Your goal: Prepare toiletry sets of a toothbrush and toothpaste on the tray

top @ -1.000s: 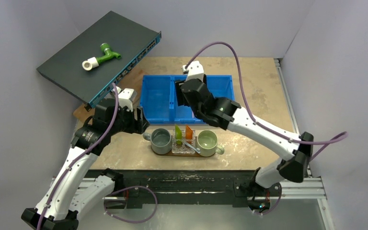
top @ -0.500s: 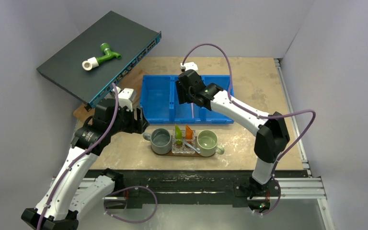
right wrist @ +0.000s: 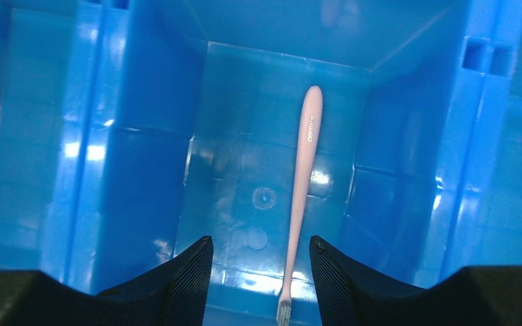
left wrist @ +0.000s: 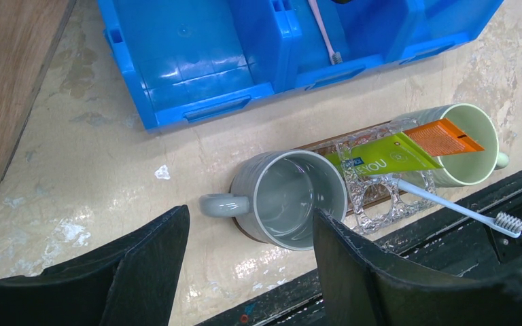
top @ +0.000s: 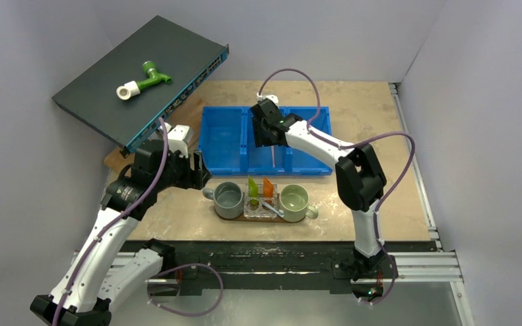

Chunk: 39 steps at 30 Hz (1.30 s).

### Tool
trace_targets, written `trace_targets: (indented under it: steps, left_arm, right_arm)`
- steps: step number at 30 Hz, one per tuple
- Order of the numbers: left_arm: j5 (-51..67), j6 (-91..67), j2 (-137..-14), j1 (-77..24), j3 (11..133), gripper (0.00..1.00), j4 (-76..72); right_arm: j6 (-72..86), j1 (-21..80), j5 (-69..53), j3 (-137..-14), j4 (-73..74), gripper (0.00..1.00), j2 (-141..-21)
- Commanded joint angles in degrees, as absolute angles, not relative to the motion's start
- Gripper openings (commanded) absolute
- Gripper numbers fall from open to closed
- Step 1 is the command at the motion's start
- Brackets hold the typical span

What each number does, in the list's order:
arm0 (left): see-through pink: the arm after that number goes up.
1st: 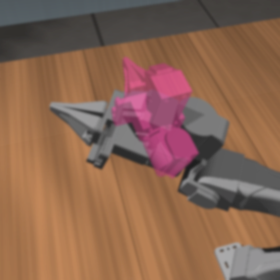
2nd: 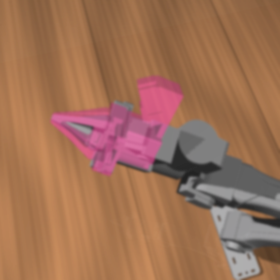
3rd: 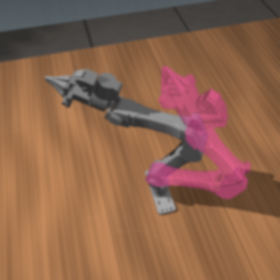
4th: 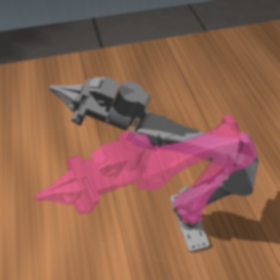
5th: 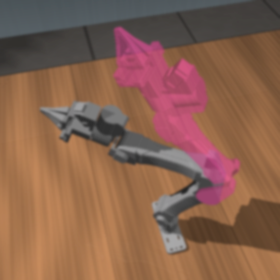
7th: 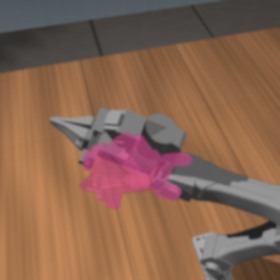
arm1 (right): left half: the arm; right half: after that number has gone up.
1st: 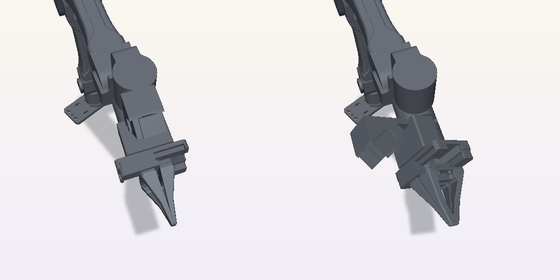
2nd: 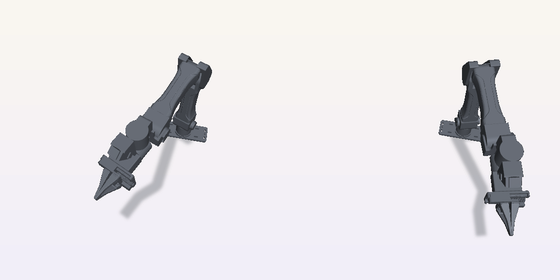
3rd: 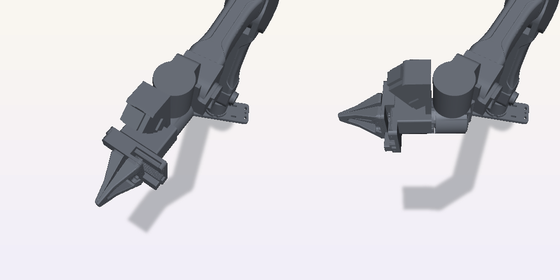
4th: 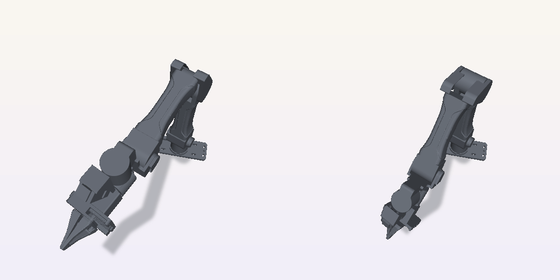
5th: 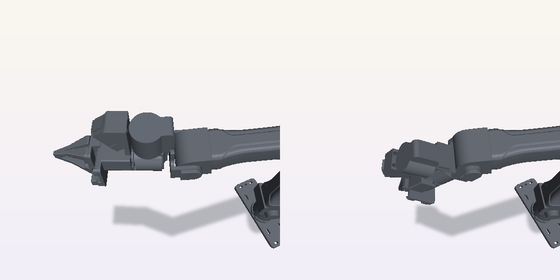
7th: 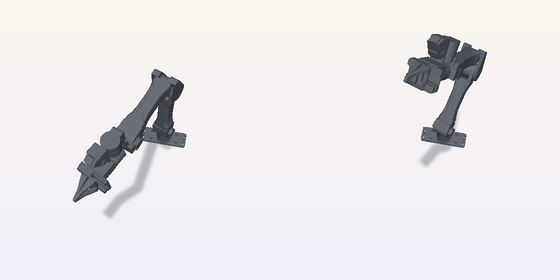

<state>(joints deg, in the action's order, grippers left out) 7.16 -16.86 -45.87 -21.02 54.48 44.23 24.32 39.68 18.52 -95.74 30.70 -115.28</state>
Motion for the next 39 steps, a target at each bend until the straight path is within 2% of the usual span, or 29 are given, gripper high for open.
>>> trace_targets:
  steps: [1,28,35,39]
  left_arm:
    - [6.7,-15.8,-45.8,-20.7,54.8,0.66,42.7]
    - [7.0,-15.7,-46.4,-20.7,55.0,0.66,42.7]
    - [7.0,-15.6,-46.4,-20.7,55.0,0.66,42.8]
    - [7.0,-15.6,-46.3,-20.7,55.1,0.66,42.7]
  right_arm:
    - [26.2,38.9,18.1,-99.6,31.6,0.55,-117.5]
    - [28.9,35.6,17.2,-102.0,31.7,0.50,-127.3]
    - [28.6,35.5,15.2,-101.2,31.2,0.38,-128.0]
    - [28.4,35.4,14.6,-100.8,31.0,0.25,-128.5]
